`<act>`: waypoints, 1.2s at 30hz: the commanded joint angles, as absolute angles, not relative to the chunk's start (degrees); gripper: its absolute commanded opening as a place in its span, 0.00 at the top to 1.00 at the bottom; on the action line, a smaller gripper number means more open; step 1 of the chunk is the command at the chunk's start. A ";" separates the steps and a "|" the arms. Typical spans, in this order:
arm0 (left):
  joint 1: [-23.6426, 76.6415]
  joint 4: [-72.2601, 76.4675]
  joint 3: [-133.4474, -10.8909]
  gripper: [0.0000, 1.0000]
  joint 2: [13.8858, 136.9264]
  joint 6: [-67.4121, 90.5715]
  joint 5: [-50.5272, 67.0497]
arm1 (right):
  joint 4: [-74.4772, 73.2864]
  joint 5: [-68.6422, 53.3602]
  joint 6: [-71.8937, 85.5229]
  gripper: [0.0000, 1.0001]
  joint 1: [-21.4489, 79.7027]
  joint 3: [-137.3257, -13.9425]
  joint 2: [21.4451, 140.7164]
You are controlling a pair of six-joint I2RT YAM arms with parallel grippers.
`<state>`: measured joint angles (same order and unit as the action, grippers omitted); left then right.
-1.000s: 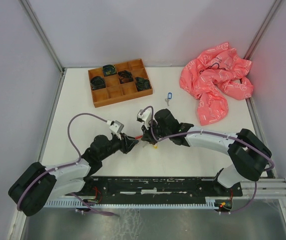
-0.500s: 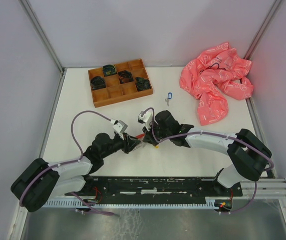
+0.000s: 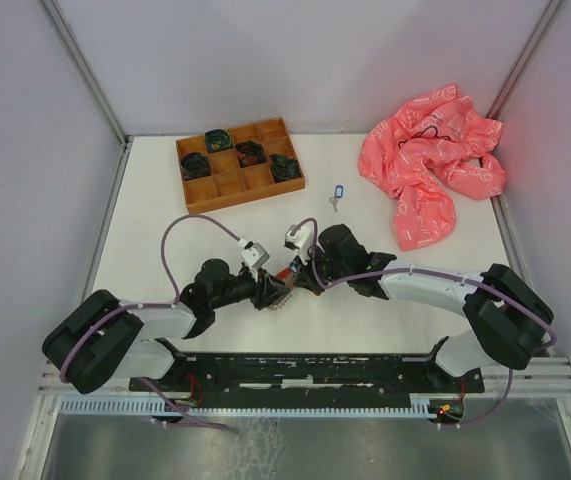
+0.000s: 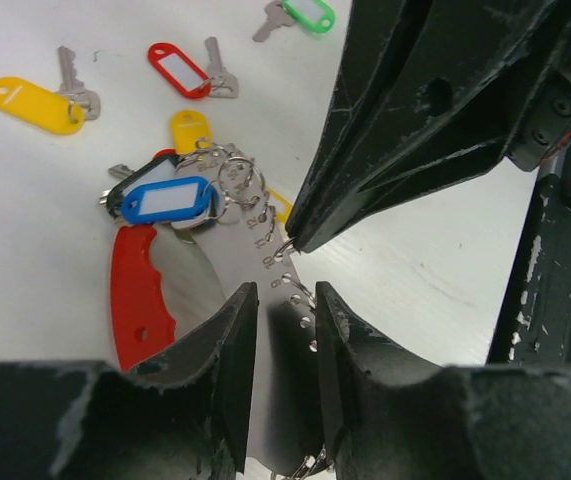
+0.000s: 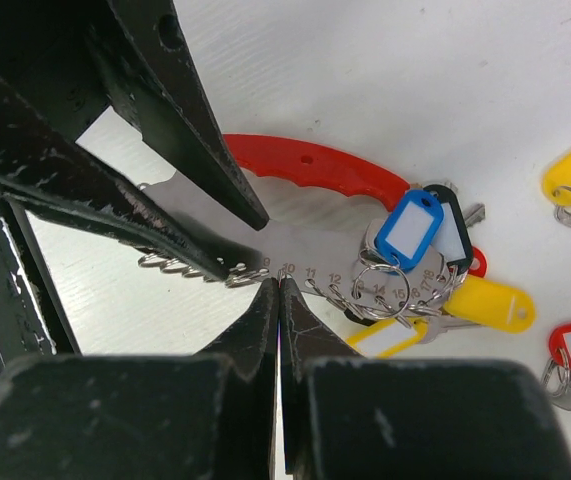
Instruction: Put the keys on the keyring
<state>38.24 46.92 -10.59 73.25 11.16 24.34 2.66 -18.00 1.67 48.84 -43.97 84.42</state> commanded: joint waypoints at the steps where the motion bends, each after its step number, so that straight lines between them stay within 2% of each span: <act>1: 37.95 51.55 -14.11 0.61 75.67 8.69 29.91 | 6.37 -18.19 2.10 0.99 48.35 -43.66 82.44; 5: 38.01 50.69 -15.11 0.51 77.50 10.18 29.27 | 6.99 -18.63 2.30 0.99 48.25 -43.49 82.51; 12: 37.97 42.62 -17.95 0.47 79.60 14.79 23.22 | 4.76 -15.66 4.86 0.99 48.16 -42.68 83.83; 18: 37.93 37.01 -18.62 0.56 78.91 19.48 19.08 | 0.67 -14.93 8.61 0.99 48.16 -42.15 86.93; 26: 37.97 28.92 -20.46 0.62 78.66 20.83 16.60 | -5.02 -11.80 10.98 0.95 48.25 -41.39 89.08; 36: 39.00 25.27 -22.80 0.65 81.75 22.08 16.34 | -15.67 -8.21 11.15 0.74 48.92 -43.54 86.96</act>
